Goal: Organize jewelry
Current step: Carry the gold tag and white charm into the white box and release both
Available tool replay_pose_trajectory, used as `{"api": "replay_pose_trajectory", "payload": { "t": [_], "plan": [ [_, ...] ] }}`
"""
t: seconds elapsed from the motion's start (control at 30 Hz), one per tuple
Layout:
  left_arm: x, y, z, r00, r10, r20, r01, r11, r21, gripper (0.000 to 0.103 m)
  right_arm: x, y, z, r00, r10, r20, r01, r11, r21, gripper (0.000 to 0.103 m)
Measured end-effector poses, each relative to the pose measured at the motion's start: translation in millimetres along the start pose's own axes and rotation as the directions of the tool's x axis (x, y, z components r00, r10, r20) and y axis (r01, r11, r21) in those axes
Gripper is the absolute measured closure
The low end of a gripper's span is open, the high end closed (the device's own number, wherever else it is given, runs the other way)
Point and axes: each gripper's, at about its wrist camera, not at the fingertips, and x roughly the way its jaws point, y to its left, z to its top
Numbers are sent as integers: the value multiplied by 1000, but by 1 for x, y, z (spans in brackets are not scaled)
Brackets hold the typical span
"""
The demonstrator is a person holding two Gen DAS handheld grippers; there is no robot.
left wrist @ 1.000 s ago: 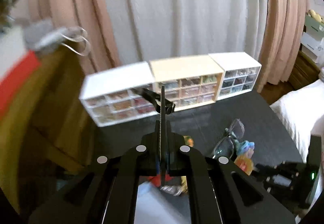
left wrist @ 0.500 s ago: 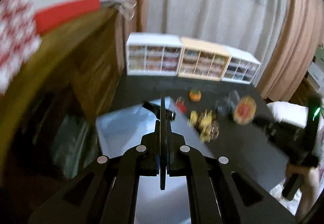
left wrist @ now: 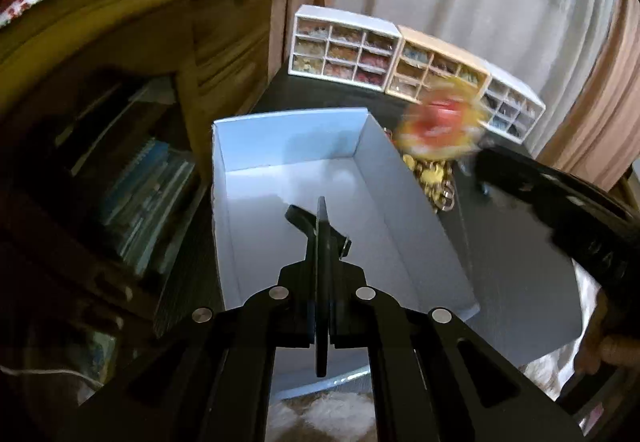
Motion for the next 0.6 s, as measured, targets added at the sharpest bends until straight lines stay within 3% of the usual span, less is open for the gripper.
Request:
{"api": "replay_pose_trajectory", "payload": {
  "t": [0.23,0.6],
  "plan": [
    [4,14,-9,1000,-6,-27,5,1000,-28,98,49,11,-15,987,105,-119,-99,994,51,88],
    [7,17,-10,999,25,-42,-25,1000,-8,98,77,15,-26,980,7,-197,-11,1000,-19,88]
  ]
}}
